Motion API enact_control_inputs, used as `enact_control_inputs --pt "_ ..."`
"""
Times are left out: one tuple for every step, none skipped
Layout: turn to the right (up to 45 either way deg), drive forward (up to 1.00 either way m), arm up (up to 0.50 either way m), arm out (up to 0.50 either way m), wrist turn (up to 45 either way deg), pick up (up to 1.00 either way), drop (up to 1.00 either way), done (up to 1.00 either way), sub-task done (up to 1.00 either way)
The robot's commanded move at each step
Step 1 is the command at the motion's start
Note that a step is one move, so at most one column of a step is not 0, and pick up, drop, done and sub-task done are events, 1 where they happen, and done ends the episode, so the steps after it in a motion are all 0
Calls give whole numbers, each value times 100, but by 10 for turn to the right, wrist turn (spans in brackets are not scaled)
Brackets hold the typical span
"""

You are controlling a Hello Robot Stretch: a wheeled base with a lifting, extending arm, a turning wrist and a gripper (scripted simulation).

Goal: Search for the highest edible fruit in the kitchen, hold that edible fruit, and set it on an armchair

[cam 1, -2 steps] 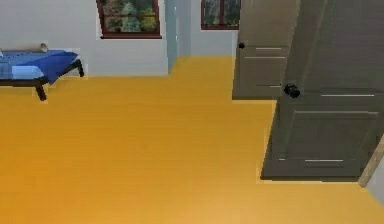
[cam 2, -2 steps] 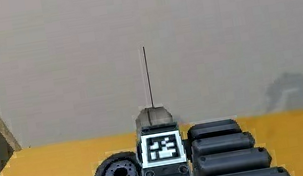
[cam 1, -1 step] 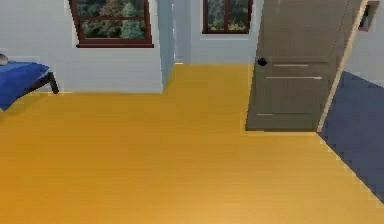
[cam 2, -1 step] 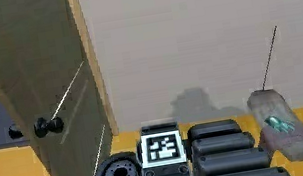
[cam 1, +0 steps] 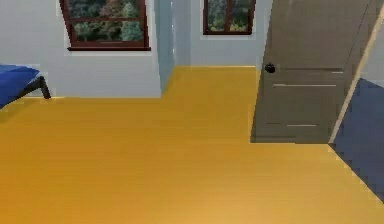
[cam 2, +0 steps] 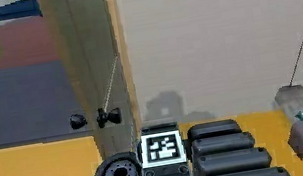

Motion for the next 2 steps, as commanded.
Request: enact_control_inputs --pt "210 0 0 0 0 0 0 0 0" --pt "0 55 0 0 0 0 0 0 0"
